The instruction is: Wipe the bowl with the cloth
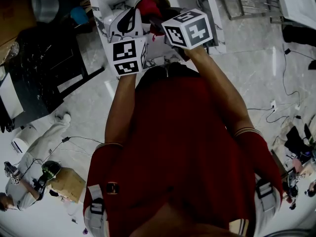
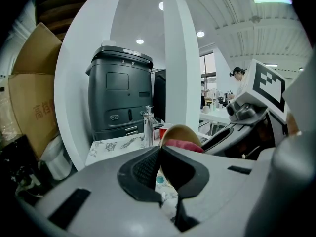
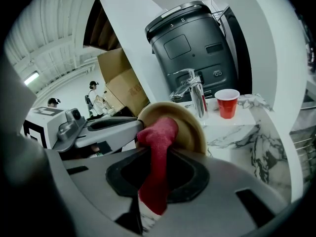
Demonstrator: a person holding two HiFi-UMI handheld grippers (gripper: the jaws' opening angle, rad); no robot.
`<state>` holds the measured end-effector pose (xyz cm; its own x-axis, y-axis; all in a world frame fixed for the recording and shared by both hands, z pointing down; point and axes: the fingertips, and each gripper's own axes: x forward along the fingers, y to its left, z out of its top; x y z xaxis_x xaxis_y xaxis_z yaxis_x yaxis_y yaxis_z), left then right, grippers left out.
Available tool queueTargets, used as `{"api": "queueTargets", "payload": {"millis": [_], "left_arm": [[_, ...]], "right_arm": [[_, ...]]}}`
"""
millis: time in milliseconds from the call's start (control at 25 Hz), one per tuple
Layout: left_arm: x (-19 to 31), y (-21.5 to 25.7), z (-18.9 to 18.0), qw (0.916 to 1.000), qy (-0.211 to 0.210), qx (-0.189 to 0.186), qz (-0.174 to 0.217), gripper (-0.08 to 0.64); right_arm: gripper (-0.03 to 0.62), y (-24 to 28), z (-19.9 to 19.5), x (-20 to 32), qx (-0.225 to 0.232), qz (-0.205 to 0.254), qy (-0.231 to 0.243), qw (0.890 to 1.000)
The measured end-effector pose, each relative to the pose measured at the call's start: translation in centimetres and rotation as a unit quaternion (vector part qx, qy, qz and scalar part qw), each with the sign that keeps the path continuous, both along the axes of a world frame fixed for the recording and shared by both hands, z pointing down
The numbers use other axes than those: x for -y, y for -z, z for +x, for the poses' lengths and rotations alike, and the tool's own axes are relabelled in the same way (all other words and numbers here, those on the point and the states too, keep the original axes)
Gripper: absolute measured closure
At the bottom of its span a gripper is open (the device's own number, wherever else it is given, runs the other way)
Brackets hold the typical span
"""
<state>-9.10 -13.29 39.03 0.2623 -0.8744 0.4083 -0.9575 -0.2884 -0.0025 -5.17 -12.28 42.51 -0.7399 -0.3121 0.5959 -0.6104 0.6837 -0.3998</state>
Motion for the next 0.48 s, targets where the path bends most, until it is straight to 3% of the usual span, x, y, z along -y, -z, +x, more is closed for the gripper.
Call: {"api": "queueTargets", "payload": {"millis": [480], "left_arm": [[0.1, -0.7, -0.5, 0.9999, 0.007, -0.003, -0.009, 0.545]], "right_arm": [[0.510, -0.7, 1.2, 0.3, -0.016, -0.003, -0.012, 1.000]]}}
